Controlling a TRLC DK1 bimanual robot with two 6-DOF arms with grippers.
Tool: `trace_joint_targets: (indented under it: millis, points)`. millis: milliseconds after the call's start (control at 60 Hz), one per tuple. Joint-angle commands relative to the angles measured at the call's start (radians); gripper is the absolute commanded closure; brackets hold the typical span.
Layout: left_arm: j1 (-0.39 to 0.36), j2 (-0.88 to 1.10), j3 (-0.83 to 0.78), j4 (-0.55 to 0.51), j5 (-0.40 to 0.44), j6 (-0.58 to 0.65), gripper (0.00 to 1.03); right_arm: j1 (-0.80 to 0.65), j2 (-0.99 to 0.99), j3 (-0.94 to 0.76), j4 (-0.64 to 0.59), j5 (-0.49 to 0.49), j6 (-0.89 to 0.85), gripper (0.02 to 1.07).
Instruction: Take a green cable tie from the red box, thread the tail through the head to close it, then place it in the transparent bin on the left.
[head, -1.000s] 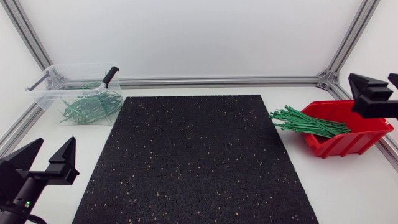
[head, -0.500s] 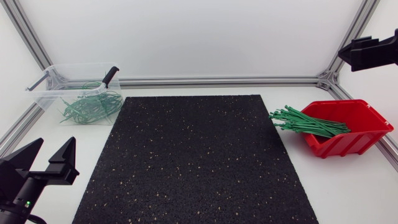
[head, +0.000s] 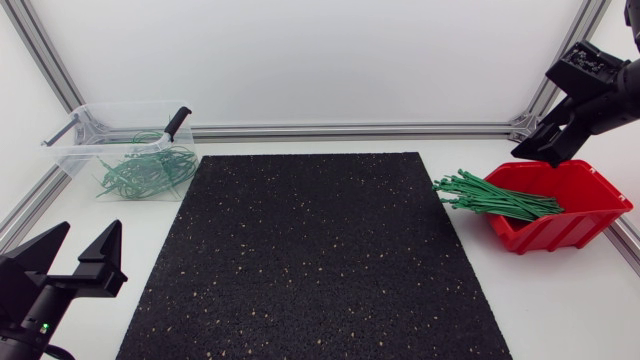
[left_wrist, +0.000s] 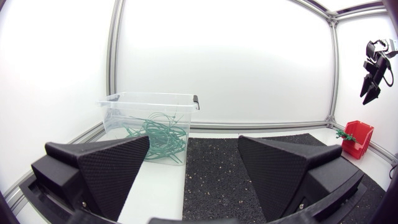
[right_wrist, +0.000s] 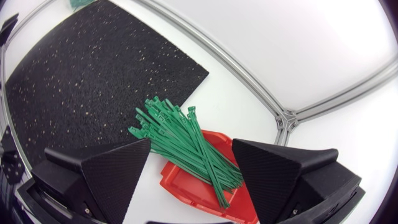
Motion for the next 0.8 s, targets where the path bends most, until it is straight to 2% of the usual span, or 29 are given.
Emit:
trace_joint_targets:
  millis: [0, 217, 467, 783]
  points:
    - [0.005, -0.008, -0.043, -0.01, 0.006, 0.007, 0.04, 0.003, 0.028, -0.064, -0.029, -0.007, -0.156, 0.13]
    - [0.005, -0.008, -0.043, -0.01, 0.006, 0.007, 0.04, 0.007, 0.046, -0.179, -0.003, -0.006, -0.378, 0.18]
    - [0.005, -0.008, -0.043, -0.01, 0.006, 0.007, 0.04, -0.004, 0.02, -0.352, 0.125, 0.005, -0.653, 0.18]
    - [0.005, -0.008, -0.043, -0.01, 0.006, 0.007, 0.04, 0.002, 0.075, -0.384, 0.217, 0.007, -0.723, 0.18]
